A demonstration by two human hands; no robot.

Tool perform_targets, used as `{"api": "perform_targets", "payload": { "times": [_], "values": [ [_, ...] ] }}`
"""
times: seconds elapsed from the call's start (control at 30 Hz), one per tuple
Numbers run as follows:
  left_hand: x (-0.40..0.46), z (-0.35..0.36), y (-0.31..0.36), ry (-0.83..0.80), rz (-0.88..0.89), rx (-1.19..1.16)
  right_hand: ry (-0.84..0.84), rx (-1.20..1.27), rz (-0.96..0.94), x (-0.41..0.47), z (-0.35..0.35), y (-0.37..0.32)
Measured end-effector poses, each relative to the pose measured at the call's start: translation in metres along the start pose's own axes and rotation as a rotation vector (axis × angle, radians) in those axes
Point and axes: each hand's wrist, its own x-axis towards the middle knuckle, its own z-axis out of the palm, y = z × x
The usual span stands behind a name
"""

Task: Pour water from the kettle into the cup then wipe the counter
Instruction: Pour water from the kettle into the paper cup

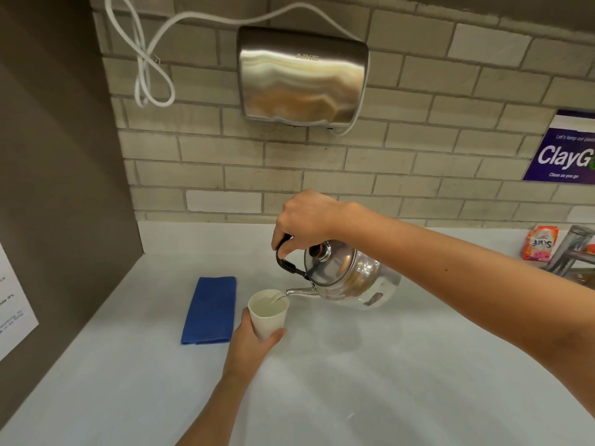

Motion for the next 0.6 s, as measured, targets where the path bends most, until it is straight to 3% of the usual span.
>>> {"api": "perform_targets", "payload": {
  "times": [0.6],
  "values": [
    [0.001,0.001,-0.001,0.003,-0.005,0.015,0.048,0.120,0.050,-0.008,0.012,0.005]
  ]
}}
